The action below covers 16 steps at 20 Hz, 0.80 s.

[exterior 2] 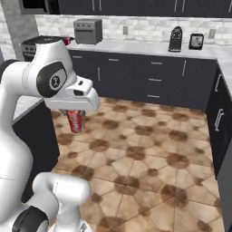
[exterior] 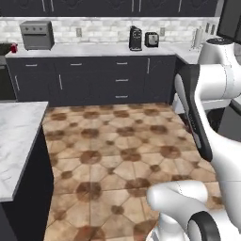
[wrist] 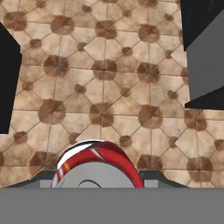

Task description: Four empty soda cans are scattered around the kitchen. Gather all the cans and cluster them next to the stove for recycling.

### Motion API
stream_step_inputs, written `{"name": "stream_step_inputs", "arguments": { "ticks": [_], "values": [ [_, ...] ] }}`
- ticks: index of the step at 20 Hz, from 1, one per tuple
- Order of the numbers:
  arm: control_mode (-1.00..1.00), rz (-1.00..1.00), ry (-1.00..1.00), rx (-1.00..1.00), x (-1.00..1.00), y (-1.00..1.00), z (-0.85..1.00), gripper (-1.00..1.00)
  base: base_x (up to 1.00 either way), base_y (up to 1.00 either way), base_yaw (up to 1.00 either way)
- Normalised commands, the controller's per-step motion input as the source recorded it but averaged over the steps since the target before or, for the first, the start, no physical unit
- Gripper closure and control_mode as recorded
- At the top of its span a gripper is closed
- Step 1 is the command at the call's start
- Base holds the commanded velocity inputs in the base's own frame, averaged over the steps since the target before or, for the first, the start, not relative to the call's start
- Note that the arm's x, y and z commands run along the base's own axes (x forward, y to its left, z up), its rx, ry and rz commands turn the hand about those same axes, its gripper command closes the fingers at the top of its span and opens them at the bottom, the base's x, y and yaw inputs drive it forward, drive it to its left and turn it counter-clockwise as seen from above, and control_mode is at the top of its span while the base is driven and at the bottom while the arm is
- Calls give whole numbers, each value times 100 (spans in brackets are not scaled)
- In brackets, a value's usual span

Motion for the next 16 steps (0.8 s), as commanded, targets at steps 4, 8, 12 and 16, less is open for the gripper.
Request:
{"name": "stream_step_inputs", "arguments": {
  "ticks": [4,8,12,16],
  "values": [
    [100,0,0,0,0,0,0,100,100,-53,5],
    [100,0,0,0,0,0,0,100,100,-64,5],
    [100,0,0,0,0,0,0,100,100,-63,5],
    [100,0,0,0,0,0,0,100,100,-47,5]
  ]
}}
